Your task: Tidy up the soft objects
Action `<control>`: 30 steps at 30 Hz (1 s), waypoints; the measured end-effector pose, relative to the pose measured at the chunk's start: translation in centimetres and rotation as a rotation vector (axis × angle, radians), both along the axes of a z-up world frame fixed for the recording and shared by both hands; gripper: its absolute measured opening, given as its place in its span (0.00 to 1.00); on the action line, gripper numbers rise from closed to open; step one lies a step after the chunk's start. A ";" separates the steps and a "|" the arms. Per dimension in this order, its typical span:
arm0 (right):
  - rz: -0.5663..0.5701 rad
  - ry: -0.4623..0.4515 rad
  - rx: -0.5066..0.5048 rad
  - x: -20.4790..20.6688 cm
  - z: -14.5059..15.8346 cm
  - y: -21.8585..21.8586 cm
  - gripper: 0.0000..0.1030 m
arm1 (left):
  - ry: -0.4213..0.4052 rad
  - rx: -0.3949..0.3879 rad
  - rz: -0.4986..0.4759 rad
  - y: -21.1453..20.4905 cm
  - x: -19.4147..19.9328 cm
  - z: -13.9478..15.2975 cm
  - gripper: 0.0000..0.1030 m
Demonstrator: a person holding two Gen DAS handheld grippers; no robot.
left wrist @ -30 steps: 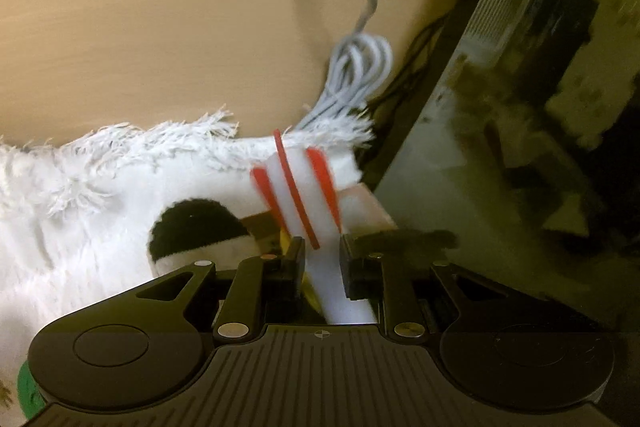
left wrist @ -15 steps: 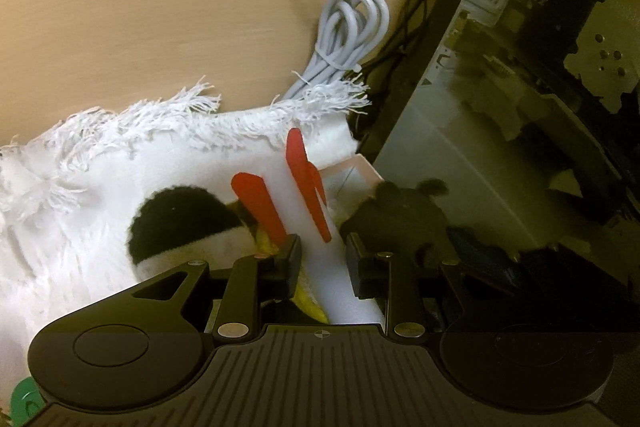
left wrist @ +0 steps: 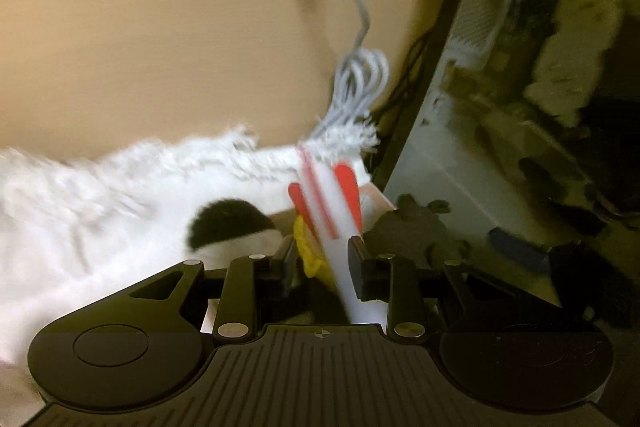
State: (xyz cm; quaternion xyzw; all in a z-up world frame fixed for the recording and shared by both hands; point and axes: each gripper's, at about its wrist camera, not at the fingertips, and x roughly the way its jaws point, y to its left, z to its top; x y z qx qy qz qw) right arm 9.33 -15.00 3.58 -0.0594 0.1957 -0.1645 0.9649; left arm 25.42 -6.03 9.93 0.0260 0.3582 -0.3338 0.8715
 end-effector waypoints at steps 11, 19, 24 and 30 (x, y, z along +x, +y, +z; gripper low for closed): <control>-0.025 0.015 0.158 -10.2 2.1 7.5 0.96 | -0.077 -0.028 0.056 12.4 -13.2 1.4 0.30; 0.067 0.223 0.314 -14.6 -2.8 7.4 0.96 | 0.066 0.024 0.251 16.6 -22.0 -6.7 0.30; 0.144 0.262 0.313 -15.9 -5.1 6.6 0.96 | -0.003 0.050 0.349 14.6 -25.4 -8.2 0.30; 0.177 0.274 0.244 -15.3 -7.7 6.1 0.96 | 0.015 0.073 0.417 11.3 -27.4 -10.6 0.29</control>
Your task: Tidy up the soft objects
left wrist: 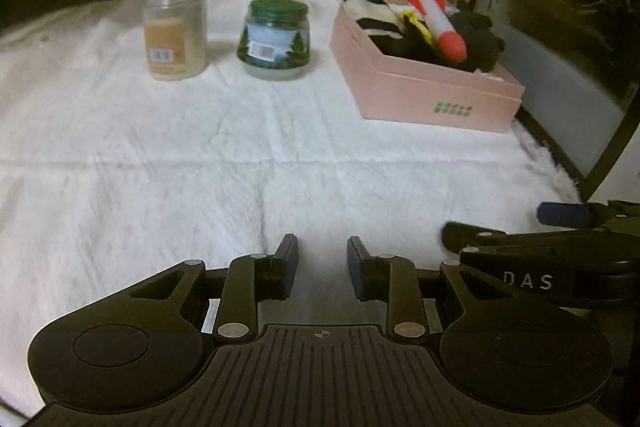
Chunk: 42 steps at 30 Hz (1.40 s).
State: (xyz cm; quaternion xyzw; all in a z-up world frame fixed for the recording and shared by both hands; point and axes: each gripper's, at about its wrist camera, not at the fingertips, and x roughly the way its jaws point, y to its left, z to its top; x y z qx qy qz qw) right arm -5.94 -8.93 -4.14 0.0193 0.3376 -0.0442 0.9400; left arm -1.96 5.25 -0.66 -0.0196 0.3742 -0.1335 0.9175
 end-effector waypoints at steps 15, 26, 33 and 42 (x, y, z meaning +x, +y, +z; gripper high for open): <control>0.022 -0.032 0.027 -0.1 -2.1 -2.0 1.00 | -0.047 0.035 0.090 -1.3 -0.7 -0.4 0.30; 0.030 -0.043 0.027 -0.3 -2.2 -2.0 1.00 | -0.068 0.133 0.091 -2.7 -1.2 -0.5 0.30; 0.029 -0.042 0.027 -0.3 -2.2 -1.9 1.00 | -0.067 0.133 0.092 -2.7 -1.1 -0.5 0.30; 0.026 -0.042 0.027 -0.3 -2.2 -1.9 1.00 | -0.066 0.132 0.095 -2.9 -1.1 -0.5 0.30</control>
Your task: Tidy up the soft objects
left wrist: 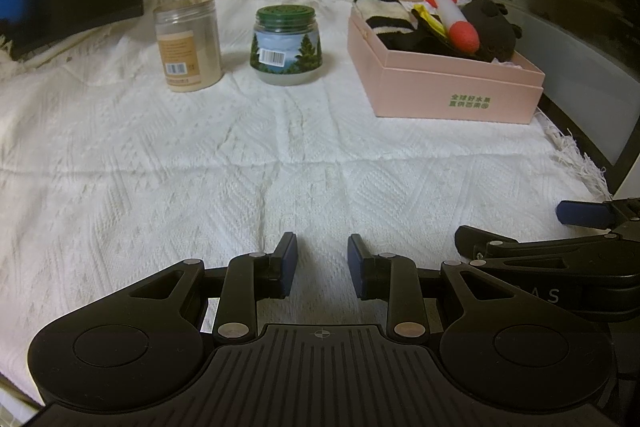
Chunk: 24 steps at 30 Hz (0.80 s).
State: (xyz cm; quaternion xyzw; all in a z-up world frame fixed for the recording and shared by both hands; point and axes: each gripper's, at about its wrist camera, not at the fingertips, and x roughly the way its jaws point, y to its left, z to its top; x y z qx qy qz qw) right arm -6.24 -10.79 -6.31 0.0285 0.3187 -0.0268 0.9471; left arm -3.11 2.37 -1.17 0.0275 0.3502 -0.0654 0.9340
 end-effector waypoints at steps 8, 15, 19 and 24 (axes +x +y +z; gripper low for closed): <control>-0.005 0.000 0.001 0.0 0.0 0.2 1.00 | 0.002 -0.010 0.004 0.0 -0.1 0.0 0.30; -0.004 0.000 0.001 0.0 0.0 0.1 1.00 | 0.002 -0.009 0.003 0.0 -0.1 0.0 0.30; -0.005 0.000 0.001 0.0 0.0 0.2 1.00 | 0.002 -0.009 0.003 0.0 -0.1 0.0 0.30; -0.006 0.000 0.001 -0.1 0.0 0.2 1.00 | 0.002 -0.009 0.000 0.1 -0.1 0.0 0.30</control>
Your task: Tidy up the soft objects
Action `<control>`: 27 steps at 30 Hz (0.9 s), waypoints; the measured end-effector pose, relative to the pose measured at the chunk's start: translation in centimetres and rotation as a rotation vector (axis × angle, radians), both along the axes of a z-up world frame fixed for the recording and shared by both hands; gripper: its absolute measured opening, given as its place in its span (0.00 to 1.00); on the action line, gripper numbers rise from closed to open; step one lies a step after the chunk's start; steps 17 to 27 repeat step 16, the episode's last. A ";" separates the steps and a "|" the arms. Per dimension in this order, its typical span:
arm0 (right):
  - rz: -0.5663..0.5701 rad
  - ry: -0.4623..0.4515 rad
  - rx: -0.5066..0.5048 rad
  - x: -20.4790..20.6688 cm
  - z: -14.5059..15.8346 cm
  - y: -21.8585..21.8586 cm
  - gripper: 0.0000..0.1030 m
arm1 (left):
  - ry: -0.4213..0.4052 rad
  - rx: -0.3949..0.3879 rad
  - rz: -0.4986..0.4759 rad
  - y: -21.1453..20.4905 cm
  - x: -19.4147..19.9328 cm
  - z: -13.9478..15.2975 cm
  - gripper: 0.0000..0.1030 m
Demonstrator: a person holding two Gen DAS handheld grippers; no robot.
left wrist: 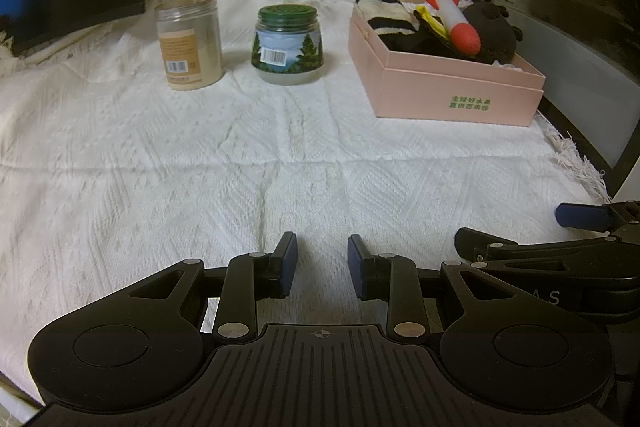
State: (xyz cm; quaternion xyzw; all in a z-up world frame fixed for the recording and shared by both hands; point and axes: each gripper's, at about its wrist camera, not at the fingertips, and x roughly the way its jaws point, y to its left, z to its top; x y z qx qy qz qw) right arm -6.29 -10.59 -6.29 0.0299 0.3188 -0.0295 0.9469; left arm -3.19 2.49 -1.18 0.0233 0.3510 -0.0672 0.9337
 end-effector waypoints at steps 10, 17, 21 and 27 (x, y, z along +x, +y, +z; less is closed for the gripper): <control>0.000 0.000 0.000 0.0 0.0 0.0 1.00 | 0.001 -0.002 -0.001 0.0 0.0 0.0 0.30; -0.003 0.003 0.000 0.0 0.0 0.1 1.00 | 0.000 -0.022 0.004 0.3 0.0 0.1 0.28; -0.003 0.003 0.000 0.0 0.0 0.1 1.00 | 0.000 -0.022 0.004 0.3 0.0 0.1 0.28; -0.003 0.003 0.000 0.0 0.0 0.1 1.00 | 0.000 -0.022 0.004 0.3 0.0 0.1 0.28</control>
